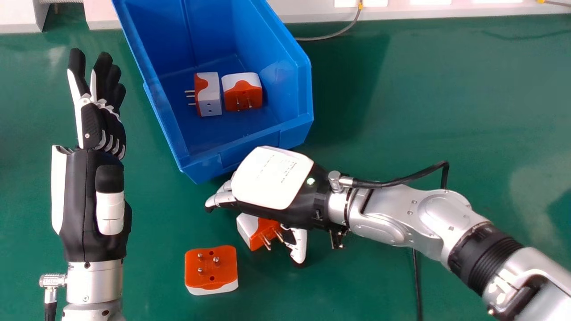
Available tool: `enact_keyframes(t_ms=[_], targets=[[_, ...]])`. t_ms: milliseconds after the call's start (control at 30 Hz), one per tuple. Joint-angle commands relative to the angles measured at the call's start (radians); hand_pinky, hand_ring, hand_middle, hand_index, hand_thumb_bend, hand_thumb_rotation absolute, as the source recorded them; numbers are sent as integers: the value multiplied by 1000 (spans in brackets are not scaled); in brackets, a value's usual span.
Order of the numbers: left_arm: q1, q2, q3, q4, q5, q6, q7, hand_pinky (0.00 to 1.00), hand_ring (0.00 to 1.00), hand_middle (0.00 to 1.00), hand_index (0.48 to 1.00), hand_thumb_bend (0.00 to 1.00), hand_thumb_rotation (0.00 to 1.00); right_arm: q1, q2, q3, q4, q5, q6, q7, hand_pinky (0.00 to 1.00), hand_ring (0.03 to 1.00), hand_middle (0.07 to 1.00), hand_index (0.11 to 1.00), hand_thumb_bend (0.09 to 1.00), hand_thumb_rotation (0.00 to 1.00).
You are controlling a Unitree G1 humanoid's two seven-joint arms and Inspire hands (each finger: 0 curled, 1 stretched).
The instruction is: Pick all objects and put in blue box
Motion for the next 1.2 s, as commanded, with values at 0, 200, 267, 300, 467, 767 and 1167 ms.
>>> enact_keyframes(t_ms=[0,200,267,300,467,767,1167], targets=[[0,8,2,-25,1,-14,1,1000,1000,1000,1000,975,998,14,5,37,45,-43,17,-34,646,760,800,824,952,42],[-2,6,2,-23,6,-14,3,1000,1000,1000,1000,976,998,-10,8,46,104,-20,-29,-100,467,604,714,774,877,15],[-3,5,2,-24,8,-14,5,1000,1000,1000,1000,976,998,-14,9,45,113,-12,-38,-104,385,517,643,756,808,9],[-5,5,1,-21,8,-15,4,1000,1000,1000,1000,976,998,-14,9,43,118,-6,-45,-108,356,486,612,749,760,7],[-8,7,2,-15,4,-17,2,1000,1000,1000,1000,975,998,-19,13,40,138,10,-66,-112,311,444,567,733,690,5],[-7,7,0,-20,0,-14,0,1000,1000,1000,1000,968,998,-41,11,34,150,19,-116,-170,265,378,499,595,581,1],[-5,8,1,-21,-1,-12,-1,1000,1000,1000,1000,973,995,-50,5,21,156,35,-138,-177,158,234,445,526,539,0]])
